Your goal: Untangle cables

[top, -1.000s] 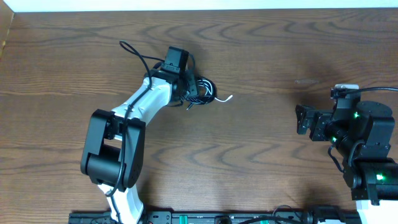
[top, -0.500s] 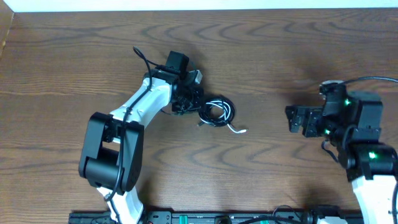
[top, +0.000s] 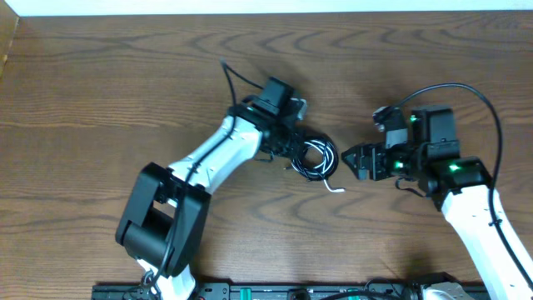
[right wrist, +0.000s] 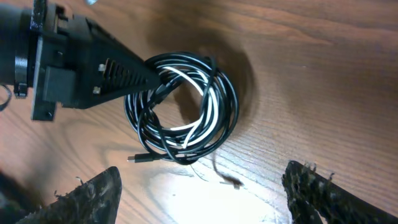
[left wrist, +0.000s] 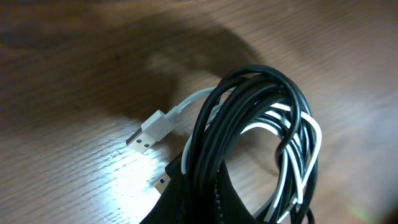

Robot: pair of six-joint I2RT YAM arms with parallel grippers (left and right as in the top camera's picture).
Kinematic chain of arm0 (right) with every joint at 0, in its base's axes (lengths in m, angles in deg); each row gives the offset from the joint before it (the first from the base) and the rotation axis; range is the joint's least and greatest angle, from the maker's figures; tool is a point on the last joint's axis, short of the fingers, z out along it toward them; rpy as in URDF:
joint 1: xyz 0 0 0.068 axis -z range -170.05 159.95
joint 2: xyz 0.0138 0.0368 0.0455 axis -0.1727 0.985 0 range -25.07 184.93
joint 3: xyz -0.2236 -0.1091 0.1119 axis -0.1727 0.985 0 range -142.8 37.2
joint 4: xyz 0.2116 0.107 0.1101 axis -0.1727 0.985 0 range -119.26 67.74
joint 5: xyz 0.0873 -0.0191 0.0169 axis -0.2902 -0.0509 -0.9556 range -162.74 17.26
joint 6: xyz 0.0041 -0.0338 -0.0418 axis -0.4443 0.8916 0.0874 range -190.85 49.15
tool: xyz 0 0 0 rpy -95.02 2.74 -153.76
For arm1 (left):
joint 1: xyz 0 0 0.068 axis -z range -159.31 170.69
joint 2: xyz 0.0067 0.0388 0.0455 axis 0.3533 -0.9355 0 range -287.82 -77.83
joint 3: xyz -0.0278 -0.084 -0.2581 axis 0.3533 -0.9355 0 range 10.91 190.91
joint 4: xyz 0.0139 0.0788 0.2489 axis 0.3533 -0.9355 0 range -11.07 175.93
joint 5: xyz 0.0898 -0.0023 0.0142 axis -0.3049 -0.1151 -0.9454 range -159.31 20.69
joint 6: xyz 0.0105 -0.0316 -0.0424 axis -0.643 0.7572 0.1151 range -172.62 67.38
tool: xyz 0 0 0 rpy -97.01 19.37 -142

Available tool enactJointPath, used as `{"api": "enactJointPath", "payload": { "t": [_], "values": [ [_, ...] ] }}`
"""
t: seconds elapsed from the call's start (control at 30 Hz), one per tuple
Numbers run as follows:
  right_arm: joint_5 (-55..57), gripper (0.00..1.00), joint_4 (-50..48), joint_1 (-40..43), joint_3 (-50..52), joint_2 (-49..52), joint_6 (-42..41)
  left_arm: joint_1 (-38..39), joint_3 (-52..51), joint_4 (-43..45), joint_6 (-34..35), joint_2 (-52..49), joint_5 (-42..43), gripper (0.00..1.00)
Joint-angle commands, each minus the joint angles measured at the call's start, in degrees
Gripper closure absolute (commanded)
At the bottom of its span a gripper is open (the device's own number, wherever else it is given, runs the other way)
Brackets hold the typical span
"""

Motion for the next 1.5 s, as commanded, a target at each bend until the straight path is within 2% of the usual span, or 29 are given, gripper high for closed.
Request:
{"api": "enactJointPath", "payload": {
  "t": [0.0, 0.1, 0.2, 0.57, 0.73, 0.9, 1.0, 1.03, 1.07, 1.1, 1.33, 1.47],
  "values": [
    [6.9, 0.20, -0.1, -4.0, -1.1, 0.0, 2.9, 3.5, 0.4, 0.1, -0.3, 2.2, -13.1, 0.93],
    [6.9, 0.22, -0.1, -6.2, -1.0, 0.2, 2.9, 5.0, 0.4, 0.3, 1.1, 2.2, -13.0, 0.93],
    [8.6, 0.31, -0.1, -7.7, -0.6, 0.7, 2.9, 5.3, 0.4, 0.1, 1.2, 3.2, -12.9, 0.93],
    [2.4, 0.33, -2.1, -8.9, -0.6, 1.6, 2.6, 5.2, 0.6, 1.5, 1.2, 17.9, -10.5, 0.93],
    [2.2, 0.37, -3.1, -10.7, -0.6, 1.6, 2.4, 5.2, 0.6, 1.4, 1.3, 19.7, -10.5, 0.93],
    [5.5, 0.48, -4.9, -11.4, -0.6, 1.6, 0.9, 5.2, 0.5, 1.4, 3.9, 19.3, -10.2, 0.93],
    [6.0, 0.53, -5.2, -11.4, -0.6, 1.6, 0.7, 5.2, 0.5, 1.4, 4.8, 19.4, -6.7, 0.93],
    [6.0, 0.57, -5.5, -11.4, -0.6, 1.6, 0.1, 5.2, 0.5, 1.4, 5.3, 19.4, -5.0, 0.93],
    [6.0, 0.66, -6.1, -11.4, -0.6, 1.6, -1.5, 5.2, 0.5, 1.4, 6.1, 19.4, -3.3, 0.93],
    [6.0, 0.68, -6.8, -11.4, -0.6, 1.6, -2.5, 5.2, 0.5, 1.2, 6.2, 19.4, -2.5, 0.93],
    [3.5, 0.71, -10.4, -11.4, -0.6, 1.6, -3.1, 5.2, 0.5, -1.0, 6.0, 19.4, -3.6, 0.93],
    [2.5, 0.70, -9.7, -11.7, -0.6, 1.6, -2.7, 5.2, 0.5, 0.4, 6.0, 19.4, 1.7, 0.92]
  ]
}}
